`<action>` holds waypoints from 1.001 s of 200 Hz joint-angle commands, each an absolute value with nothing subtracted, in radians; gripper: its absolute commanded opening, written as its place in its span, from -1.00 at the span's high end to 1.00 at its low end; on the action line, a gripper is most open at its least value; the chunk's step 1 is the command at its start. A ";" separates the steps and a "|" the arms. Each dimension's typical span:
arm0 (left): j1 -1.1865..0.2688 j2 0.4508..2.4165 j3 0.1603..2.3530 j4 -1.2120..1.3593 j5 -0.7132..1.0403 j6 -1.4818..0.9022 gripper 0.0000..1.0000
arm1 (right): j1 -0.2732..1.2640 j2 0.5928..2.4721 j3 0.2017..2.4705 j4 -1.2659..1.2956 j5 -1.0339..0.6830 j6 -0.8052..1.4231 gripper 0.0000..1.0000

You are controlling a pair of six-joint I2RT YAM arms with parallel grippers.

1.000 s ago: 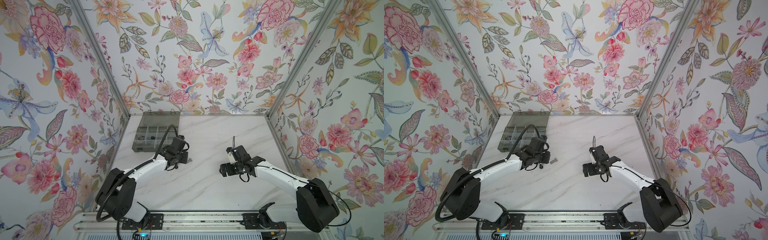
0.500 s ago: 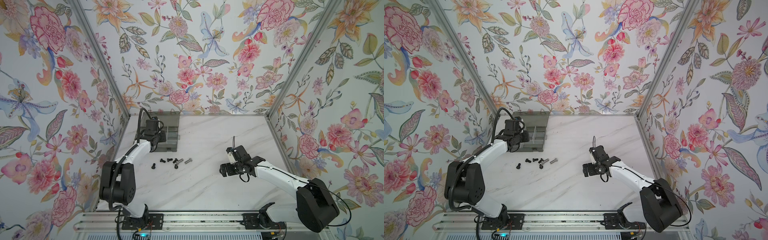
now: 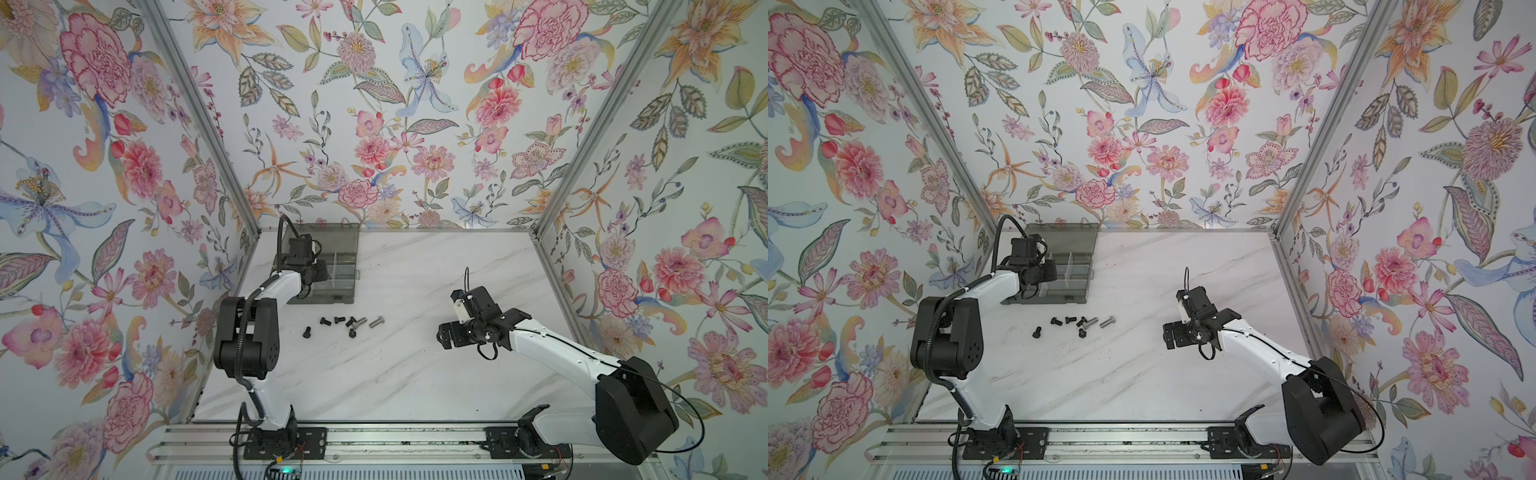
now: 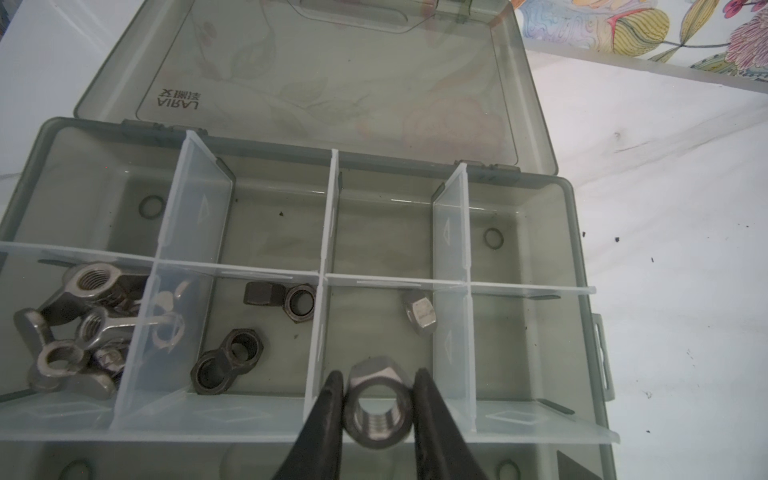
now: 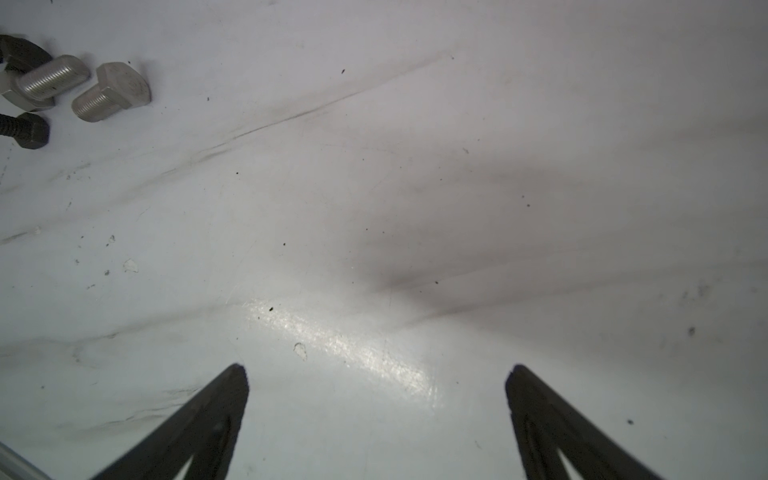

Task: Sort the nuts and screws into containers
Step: 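Lift the silver hex nut and carry it with the left gripper to the box, then open the left gripper to drop the silver hex nut into a compartment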

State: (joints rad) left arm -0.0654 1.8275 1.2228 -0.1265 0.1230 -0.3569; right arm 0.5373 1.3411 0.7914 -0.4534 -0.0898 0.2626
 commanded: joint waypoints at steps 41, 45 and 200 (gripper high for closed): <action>-0.054 1.876 1.240 -0.067 0.146 -0.341 1.00 | 0.551 1.323 0.813 -0.485 -0.084 0.275 -0.98; -0.054 1.880 1.241 -0.065 0.151 -0.341 1.00 | 0.551 1.322 0.811 -0.485 -0.083 0.276 -0.98; -0.054 1.908 1.256 -0.058 0.174 -0.353 0.10 | 0.560 1.248 0.768 -0.490 -0.081 0.282 -0.98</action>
